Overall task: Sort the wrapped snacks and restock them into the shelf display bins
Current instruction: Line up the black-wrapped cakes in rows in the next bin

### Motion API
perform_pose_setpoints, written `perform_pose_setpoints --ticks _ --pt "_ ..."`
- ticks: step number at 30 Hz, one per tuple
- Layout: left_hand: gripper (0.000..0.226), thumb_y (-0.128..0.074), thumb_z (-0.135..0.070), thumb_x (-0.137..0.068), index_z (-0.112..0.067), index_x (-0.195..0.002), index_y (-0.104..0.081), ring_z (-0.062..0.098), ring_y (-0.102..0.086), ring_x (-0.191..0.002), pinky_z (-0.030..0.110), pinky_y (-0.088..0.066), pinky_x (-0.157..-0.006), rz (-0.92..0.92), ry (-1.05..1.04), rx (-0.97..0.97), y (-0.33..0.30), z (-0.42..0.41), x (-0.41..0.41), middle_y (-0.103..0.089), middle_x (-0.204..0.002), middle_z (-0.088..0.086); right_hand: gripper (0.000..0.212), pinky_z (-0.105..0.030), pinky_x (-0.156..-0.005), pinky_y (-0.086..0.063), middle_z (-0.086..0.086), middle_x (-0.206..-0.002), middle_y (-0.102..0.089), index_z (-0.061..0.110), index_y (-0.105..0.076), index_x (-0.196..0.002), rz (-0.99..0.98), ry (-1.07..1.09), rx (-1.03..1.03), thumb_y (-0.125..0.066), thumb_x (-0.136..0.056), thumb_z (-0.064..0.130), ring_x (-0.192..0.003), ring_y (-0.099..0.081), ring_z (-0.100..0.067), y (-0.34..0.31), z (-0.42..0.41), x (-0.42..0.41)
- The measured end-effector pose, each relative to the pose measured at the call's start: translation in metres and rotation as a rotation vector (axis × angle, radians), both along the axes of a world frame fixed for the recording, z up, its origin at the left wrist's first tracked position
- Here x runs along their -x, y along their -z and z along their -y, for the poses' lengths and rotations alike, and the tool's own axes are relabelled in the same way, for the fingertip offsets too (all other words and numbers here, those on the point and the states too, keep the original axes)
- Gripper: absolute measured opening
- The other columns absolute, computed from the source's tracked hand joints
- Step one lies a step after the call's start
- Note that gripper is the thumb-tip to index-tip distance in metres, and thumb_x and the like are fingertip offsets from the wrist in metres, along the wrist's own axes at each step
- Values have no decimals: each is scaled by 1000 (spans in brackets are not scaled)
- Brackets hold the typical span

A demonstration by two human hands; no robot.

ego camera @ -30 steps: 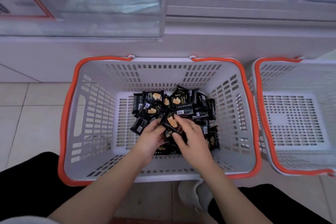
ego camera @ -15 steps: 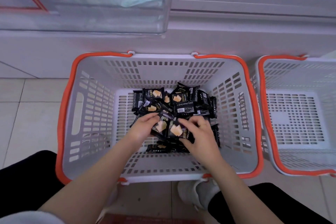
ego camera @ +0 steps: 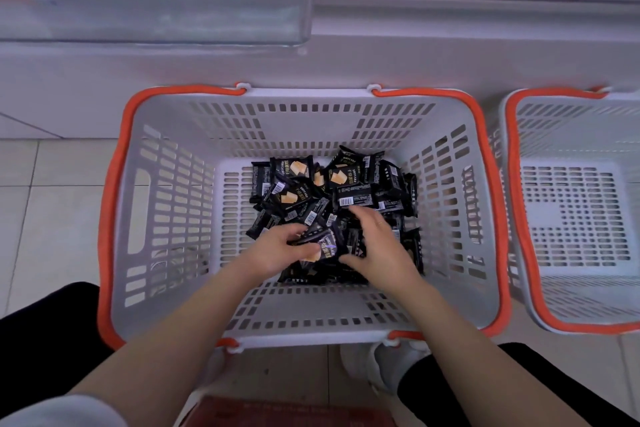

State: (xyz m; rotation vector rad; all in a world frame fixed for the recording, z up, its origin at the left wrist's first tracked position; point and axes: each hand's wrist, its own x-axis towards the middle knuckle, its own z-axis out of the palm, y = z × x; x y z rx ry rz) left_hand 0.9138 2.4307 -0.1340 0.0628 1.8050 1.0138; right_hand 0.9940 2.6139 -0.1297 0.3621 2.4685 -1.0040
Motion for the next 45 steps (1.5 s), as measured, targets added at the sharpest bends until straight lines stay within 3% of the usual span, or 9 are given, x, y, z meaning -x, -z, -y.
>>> perform_pose_setpoints --ticks 4,8,16,23,27,31,34,38,45 --pt "20 -65 -31 -85 -28 -99 -52 4 -58 -74 12 -45 -51 -101 -13 192 11 15 6 -58 -87 -14 52 -31 -100 -39 -8 -139 -40 12 -42 -134 229 75 -70 -62 -89 25 -122 -45 -23 24 -21 1" --pt "17 -56 -24 -91 -15 -104 -54 24 -61 -79 31 -48 -69 -98 -16 322 22 34 8 -67 -96 8 49 -34 -100 -41 -11 -138 -42 11 -41 -136 294 -108 -76 -57 -92 26 -121 -45 -24 41 -19 1" --pt "34 -42 -30 -98 -10 -124 -49 32 -59 -100 40 -46 -92 -4 -85 346 25 43 2 -62 -113 16 76 -46 -114 -22 -8 -157 -2 13 -16 -146 326 -410 -367 -62 -87 28 -144 -7 -27 64 -2 9" --pt "35 -43 -30 -97 -20 -130 -44 14 -55 -88 26 -37 -70 -106 -77 284 12 34 2 -58 -108 1 50 -39 -99 -38 -16 -131 -46 7 -38 -129 197 -573 -552 -58 -84 17 -121 -44 -30 70 4 17" --pt "36 -49 -28 -94 -20 -129 -45 5 -55 -79 18 -37 -58 -127 -203 216 6 31 4 -61 -106 0 43 -30 -78 -43 -9 -112 -56 11 -45 -124 292 -248 -153 -56 -85 28 -102 -54 -24 56 -3 20" --pt "37 -47 -31 -95 -22 -131 -44 3 -52 -81 17 -36 -62 -155 -217 187 -2 28 2 -57 -102 -6 25 -29 -72 -51 -9 -99 -63 10 -52 -114 472 520 813 -37 -95 13 -85 -62 -23 27 -14 15" --pt "35 -51 -29 -94 -24 -128 -48 12 -56 -88 24 -40 -69 -199 -215 151 -9 25 -3 -61 -106 -4 27 -29 -64 -53 -17 -94 -68 6 -56 -106 426 693 1258 -41 -87 18 -83 -66 -29 3 -20 2" --pt "38 -58 -23 -91 -23 -128 -51 22 -62 -97 32 -49 -77 -152 -288 45 -21 22 -10 -65 -108 1 23 -24 -55 -51 -10 -84 -71 3 -57 -101 341 668 1276 -54 -81 13 -74 -67 -22 -18 -14 -8" --pt "29 -48 -13 -91 -27 -117 -49 -5 -53 -77 13 -36 -64 -106 -321 -19 -37 13 -23 -60 -88 -13 13 -17 -57 -49 4 -80 -69 18 -60 -93 135 494 803 -58 -89 5 -68 -64 -8 -33 15 -17"
